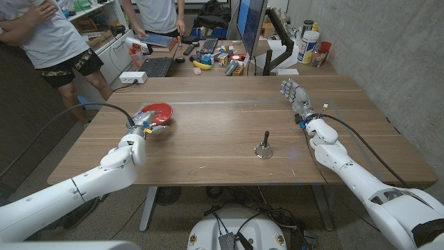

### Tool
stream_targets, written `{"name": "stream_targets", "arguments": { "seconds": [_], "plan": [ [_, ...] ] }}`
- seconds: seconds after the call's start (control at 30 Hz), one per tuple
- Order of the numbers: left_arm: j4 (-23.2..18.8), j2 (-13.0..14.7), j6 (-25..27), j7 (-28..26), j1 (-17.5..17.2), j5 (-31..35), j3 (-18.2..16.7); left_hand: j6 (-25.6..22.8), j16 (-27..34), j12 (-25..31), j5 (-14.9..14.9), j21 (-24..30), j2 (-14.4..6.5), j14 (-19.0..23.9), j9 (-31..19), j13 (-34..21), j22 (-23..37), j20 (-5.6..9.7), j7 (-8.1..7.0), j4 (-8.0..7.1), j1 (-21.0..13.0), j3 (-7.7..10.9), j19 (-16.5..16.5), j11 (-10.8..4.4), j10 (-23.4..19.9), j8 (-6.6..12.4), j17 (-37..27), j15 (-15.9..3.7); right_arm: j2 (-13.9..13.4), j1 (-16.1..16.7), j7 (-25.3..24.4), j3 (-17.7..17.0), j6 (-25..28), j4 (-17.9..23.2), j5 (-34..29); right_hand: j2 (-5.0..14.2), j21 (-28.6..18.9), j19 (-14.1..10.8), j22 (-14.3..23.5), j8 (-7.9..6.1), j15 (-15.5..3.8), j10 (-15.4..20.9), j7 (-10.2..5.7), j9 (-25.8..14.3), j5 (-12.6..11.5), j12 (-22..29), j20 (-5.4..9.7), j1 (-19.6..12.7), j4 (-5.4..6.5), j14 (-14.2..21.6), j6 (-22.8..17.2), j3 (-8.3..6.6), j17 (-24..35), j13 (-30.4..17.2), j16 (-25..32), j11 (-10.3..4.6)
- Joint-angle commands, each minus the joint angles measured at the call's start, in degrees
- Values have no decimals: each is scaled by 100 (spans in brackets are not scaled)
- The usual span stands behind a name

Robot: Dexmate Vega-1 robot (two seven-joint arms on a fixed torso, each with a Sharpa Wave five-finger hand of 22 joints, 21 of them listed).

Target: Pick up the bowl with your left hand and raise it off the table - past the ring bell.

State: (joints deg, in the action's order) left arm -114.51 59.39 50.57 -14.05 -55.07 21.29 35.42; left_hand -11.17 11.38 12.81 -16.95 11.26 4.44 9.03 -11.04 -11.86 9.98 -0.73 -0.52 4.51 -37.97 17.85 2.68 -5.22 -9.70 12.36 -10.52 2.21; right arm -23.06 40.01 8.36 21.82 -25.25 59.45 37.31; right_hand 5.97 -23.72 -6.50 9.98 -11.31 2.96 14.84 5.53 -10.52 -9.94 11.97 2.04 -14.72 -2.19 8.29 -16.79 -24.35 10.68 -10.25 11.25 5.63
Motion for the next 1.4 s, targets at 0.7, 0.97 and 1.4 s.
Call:
{"name": "stream_targets", "arguments": {
  "seconds": [0.7,0.97,1.4],
  "plan": [
    [528,-304,-67,33,292,96,266,-93,11,7,-46,42,-48,97,-26,-35,33,15,-31,11,-79,-11,-53,-35,-86,8,-17,-24,-3,15,-30,6,17,-8,-10,21,64,-53,23,24,29,42,-9,-28,-20,-20,5,53,-46,37,-22,-8,11,-13,-20,-3],
    [641,-325,-202,-24,289,67,268,-176,42,27,-48,62,-70,210,-27,-35,32,68,-43,22,-117,-6,-123,-72,-163,32,-13,-114,-7,20,-44,7,32,-11,-12,20,79,-61,23,25,28,42,-12,-28,-20,-20,8,54,-50,36,-17,-11,10,-14,-21,-8],
    [799,-431,-259,-26,367,47,328,-259,24,47,-49,66,-73,239,-26,-36,29,159,-64,56,-189,-4,-178,-55,-260,49,1,-270,21,-24,-2,18,5,-76,-13,18,107,-68,24,26,25,46,-18,-28,-21,-19,6,56,-55,31,-14,-12,9,-14,-24,-5]
  ]
}}
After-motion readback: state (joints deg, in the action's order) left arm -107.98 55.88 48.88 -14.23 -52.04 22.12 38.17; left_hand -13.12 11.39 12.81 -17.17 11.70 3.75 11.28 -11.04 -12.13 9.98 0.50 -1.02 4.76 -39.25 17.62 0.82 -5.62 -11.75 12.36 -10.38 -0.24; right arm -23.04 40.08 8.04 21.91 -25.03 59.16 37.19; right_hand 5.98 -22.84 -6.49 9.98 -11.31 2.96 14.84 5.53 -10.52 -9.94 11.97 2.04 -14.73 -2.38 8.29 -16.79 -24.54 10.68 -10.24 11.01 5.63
